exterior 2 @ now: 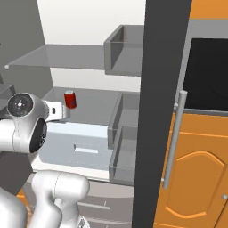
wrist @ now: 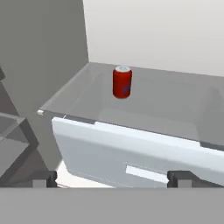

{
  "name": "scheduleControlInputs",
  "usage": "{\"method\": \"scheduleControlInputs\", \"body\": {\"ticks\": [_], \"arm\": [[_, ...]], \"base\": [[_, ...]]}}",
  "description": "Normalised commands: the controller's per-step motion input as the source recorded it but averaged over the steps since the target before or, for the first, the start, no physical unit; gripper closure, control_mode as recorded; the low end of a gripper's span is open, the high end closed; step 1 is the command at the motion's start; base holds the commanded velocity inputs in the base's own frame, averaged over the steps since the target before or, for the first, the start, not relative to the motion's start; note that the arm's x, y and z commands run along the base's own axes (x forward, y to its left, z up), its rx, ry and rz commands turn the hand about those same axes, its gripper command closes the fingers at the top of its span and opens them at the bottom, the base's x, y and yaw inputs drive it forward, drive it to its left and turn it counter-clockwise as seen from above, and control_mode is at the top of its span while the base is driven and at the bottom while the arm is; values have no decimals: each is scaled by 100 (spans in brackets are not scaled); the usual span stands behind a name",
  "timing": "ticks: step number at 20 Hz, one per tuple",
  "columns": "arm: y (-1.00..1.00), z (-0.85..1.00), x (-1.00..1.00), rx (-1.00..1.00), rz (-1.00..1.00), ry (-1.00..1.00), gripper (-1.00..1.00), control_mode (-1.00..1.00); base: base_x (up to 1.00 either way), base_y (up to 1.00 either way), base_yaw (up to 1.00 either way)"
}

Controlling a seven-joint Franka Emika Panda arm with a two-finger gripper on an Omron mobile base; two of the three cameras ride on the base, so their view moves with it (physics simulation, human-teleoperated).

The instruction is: Open the fridge, grab two sodas, and place both sodas inside the bowl with ice on the dining counter.

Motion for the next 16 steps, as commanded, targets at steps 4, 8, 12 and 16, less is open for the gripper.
{"method": "scheduleControlInputs", "body": {"ticks": [4,8,12,16], "arm": [[14,-4,16,-1,8,-18,-100,-100],[12,-5,23,0,8,-25,-100,-100],[3,0,20,0,8,-21,-100,-100],[3,-2,27,0,7,-18,-100,-100]], "base": [[0,0,0],[0,0,0],[0,0,0],[0,0,0]]}}
